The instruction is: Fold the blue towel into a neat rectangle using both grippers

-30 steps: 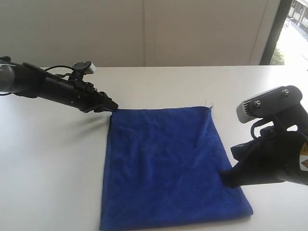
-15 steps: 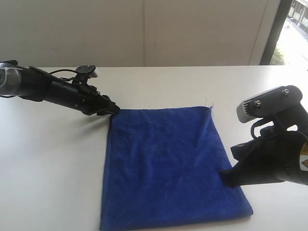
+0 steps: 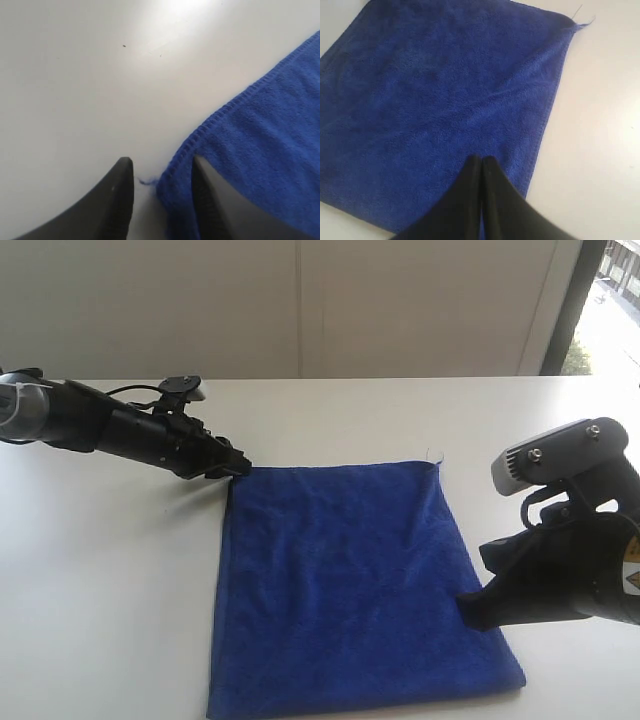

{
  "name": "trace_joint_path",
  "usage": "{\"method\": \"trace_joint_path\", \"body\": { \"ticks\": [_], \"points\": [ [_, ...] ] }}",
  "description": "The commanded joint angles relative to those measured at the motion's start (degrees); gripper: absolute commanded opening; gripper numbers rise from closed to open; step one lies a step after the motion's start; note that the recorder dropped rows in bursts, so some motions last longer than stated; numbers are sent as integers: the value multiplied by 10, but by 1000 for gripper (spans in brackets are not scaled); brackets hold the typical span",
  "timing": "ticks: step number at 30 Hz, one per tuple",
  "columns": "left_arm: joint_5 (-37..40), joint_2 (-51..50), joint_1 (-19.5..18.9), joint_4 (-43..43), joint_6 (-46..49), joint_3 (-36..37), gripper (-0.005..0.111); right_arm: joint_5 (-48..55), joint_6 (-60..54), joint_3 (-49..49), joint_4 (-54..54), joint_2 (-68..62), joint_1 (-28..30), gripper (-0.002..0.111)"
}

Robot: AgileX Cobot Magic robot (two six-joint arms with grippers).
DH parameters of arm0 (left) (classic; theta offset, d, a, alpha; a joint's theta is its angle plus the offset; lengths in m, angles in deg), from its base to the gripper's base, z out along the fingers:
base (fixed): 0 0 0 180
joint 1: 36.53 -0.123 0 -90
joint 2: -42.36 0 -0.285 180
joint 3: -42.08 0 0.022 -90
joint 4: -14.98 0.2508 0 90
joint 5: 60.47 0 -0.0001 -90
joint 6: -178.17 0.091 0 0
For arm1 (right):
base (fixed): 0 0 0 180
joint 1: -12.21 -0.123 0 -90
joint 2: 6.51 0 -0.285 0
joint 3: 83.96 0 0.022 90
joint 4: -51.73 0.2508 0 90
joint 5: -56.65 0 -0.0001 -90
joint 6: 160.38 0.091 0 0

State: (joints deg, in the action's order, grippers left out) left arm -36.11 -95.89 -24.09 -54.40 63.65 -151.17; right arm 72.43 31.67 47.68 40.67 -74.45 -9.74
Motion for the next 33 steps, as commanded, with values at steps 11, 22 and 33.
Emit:
{"method": "trace_joint_path", "body": {
  "ticks": [11, 22, 33],
  "points": [
    [8, -1, 3, -37, 20, -3, 16, -5, 2, -2, -2, 0, 3, 0],
    [15, 5, 3, -37, 20, -12, 0, -5, 2, -2, -2, 0, 3, 0],
    [18, 32, 3, 5, 22, -22, 0, -6, 2, -2, -2, 0, 3, 0]
  ]
}}
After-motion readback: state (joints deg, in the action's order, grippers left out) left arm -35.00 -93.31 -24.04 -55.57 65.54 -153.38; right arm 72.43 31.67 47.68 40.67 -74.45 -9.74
